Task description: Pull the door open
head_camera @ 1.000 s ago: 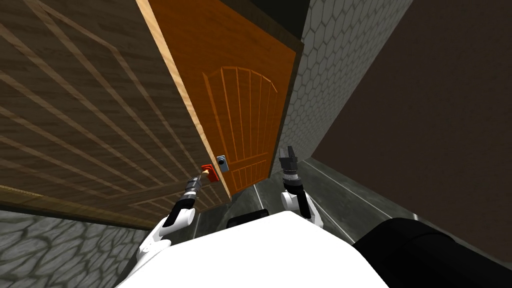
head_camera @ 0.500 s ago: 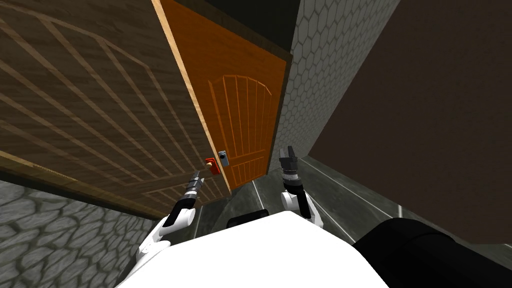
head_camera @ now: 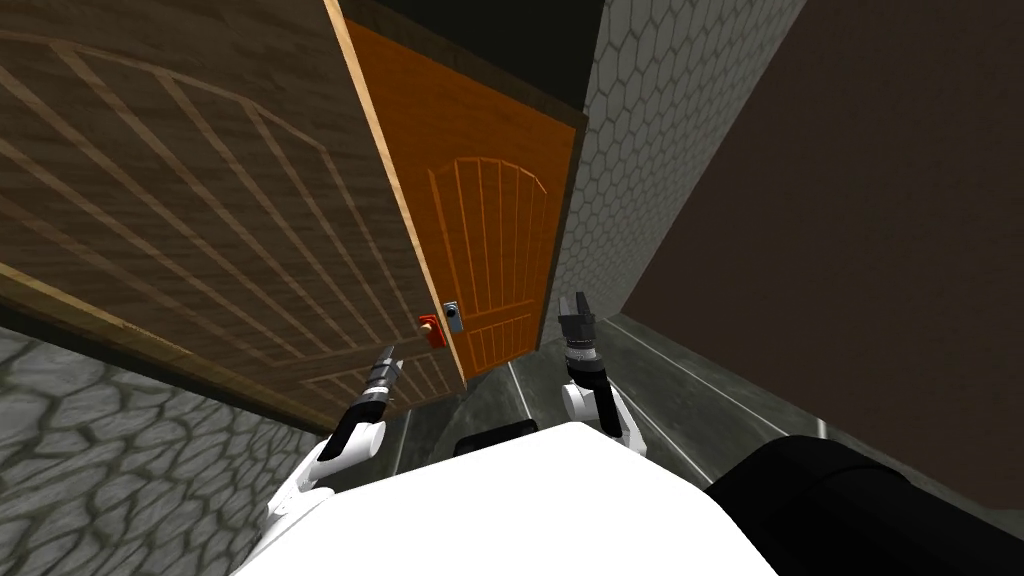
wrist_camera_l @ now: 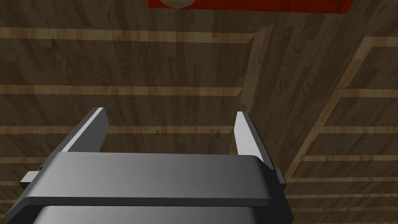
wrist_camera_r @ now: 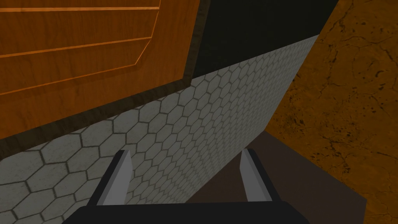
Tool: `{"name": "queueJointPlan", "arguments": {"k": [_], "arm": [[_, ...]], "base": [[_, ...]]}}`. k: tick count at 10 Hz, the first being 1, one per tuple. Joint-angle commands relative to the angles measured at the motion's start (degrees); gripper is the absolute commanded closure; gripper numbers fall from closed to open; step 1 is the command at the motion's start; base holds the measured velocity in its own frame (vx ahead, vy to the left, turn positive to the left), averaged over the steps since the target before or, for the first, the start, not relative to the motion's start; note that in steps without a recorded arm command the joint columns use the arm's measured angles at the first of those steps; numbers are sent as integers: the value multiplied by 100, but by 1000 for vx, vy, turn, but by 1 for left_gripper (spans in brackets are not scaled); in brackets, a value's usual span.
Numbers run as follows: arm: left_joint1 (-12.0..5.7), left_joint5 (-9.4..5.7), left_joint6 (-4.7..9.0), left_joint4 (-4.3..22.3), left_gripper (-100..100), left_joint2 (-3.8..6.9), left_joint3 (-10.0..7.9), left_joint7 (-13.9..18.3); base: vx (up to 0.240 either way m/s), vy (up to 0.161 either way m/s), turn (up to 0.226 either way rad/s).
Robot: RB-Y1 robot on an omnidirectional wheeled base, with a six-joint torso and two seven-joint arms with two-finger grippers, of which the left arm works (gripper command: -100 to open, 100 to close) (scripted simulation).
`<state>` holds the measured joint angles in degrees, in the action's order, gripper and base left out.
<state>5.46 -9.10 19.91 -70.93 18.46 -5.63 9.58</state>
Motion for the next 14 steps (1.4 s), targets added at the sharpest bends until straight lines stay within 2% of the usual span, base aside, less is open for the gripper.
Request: {"name": "queueJointPlan", "arguments": {"k": [1,5,6,7,12,13,14], "arm": [[-6,9,26,32,-100,-36,-31,-38],[-218,39,59,3,-100,-134,69,-61],[-154,40,40,-20,-100,-142,37,-74],[-154,40,40,-20,100,-142,37,-74],[-154,40,40,-20,100,-142,37,-74],[-54,32,42,-3,100,-83,45,-42],[-33,29,45,-6,100,-63,51,-28]], "base": [[181,75,-33],[236,-41,-103],[119,-42,-36],[-12,5,39],[-24,6,-7],[-125,44,7],[-189,42,-17]]}}
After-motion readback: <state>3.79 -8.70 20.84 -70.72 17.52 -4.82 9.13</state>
